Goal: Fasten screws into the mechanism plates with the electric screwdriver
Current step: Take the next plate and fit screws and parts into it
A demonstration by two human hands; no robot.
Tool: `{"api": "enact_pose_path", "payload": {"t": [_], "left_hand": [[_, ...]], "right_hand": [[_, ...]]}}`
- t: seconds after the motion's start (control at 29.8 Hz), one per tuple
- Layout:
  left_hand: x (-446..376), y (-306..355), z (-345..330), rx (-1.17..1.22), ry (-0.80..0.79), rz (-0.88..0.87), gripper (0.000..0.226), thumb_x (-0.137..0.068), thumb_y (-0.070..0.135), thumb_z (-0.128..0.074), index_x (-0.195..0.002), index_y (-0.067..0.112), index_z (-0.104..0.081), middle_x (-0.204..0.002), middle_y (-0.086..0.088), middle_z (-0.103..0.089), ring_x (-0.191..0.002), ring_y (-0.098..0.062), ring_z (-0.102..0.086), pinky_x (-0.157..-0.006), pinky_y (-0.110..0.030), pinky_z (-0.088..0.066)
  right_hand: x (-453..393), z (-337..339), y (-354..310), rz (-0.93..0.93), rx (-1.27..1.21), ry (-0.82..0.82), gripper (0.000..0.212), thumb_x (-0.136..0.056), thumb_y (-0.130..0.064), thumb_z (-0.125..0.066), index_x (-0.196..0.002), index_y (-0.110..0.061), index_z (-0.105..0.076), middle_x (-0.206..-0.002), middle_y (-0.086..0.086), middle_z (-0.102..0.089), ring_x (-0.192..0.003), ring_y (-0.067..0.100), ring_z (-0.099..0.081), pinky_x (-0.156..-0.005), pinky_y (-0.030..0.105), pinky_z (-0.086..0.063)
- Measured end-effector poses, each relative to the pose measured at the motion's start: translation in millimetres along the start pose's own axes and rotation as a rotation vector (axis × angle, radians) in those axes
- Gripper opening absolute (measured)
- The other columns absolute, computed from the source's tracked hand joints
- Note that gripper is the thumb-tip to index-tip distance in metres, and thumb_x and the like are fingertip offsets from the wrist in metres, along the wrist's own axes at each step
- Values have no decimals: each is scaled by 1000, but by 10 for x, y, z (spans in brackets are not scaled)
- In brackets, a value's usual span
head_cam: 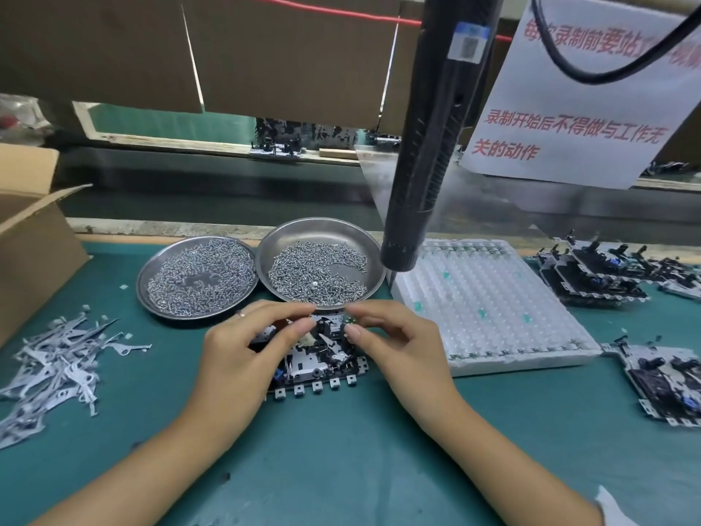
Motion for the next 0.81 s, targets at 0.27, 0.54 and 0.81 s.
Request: {"api": "enact_pose_path", "payload": {"t": [0.27, 0.54, 0.81], "left_hand": [[1, 39, -13, -39, -42, -18, 18, -75, 26, -68, -92, 31, -71, -88, 10, -71, -85, -1, -63, -80, -11, -44], [36, 40, -34, -47, -76, -18, 16, -74, 33, -67, -89, 34, -70, -89, 14, -71, -88, -9, -65, -85, -33, -50], [37, 75, -54, -67, -89, -57, 15, -74, 31, -67, -88, 35, -69, -89, 20, -70, -86, -4, -63, -84, -28, -48]], "right_hand": [[-10, 16, -54, -43, -137, 17, 19, -75, 4, -74, -85, -12, -74, -84, -1, -74, -76, 6, -69, -66, 15, -51], [30, -65, -26, -31, -135, -54, 18, -75, 5, -73, -88, -8, -75, -94, 8, -73, -83, 12, -69, -72, 17, -51], [42, -80, 2, -57, -155, -57, 17, -75, 4, -74, -89, -5, -75, -94, 9, -74, -83, 13, -70, -74, 19, -52]]}}
Point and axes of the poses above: each hand's wrist, its own x-axis away from the middle knuckle, its own z-axis out of the back of the hand, y = z × x, the point moved 8 cm from there along -x, towards the middle knuckle
